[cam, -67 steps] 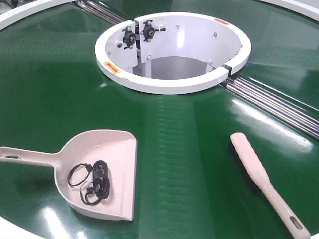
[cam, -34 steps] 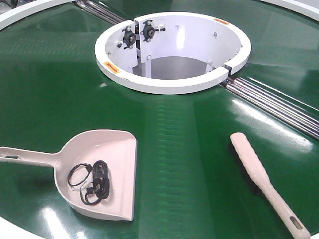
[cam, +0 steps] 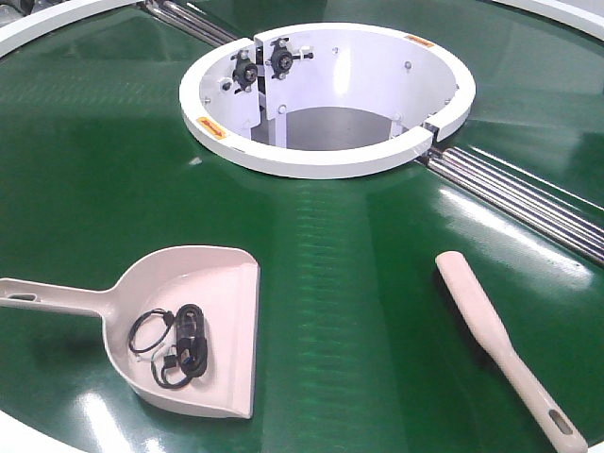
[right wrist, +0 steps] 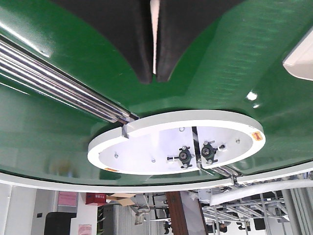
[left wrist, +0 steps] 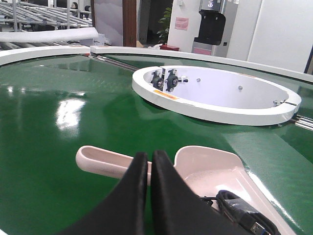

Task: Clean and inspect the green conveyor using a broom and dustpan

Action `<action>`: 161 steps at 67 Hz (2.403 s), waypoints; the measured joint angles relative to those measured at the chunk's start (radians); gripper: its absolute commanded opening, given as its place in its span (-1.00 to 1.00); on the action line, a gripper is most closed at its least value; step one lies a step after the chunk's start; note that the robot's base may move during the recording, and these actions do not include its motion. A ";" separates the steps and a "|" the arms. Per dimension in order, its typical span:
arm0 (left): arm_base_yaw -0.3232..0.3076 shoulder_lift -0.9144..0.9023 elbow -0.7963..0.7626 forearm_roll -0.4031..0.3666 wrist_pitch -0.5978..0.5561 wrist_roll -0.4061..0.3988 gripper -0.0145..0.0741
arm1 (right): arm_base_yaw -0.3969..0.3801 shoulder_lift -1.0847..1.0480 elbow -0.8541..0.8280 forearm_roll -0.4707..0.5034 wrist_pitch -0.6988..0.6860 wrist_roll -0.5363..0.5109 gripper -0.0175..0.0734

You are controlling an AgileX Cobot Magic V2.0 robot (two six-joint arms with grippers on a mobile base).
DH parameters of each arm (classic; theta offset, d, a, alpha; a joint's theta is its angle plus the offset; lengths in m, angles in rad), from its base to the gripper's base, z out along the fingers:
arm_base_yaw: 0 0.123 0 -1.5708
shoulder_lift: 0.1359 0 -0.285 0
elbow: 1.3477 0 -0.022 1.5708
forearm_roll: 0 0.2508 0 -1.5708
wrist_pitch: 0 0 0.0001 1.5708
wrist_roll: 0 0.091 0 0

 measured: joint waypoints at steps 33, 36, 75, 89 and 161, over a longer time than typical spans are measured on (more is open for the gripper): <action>0.000 0.000 0.000 0.000 0.000 -0.001 -0.69 | 0.000 0.000 0.000 0.000 0.000 0.000 -0.64; 0.000 0.000 0.000 0.000 0.000 -0.001 -0.69 | 0.000 0.000 0.000 0.000 0.000 0.000 -0.64; 0.000 0.000 0.000 0.000 -0.002 -0.001 -0.69 | 0.000 -0.080 0.250 -0.179 -0.231 0.112 -0.64; 0.000 0.000 0.000 0.000 -0.001 -0.001 -0.69 | 0.000 -0.082 0.250 -0.194 -0.234 0.140 -0.64; 0.000 0.000 0.000 0.000 -0.001 -0.001 -0.69 | 0.000 -0.082 0.250 -0.194 -0.234 0.142 -0.64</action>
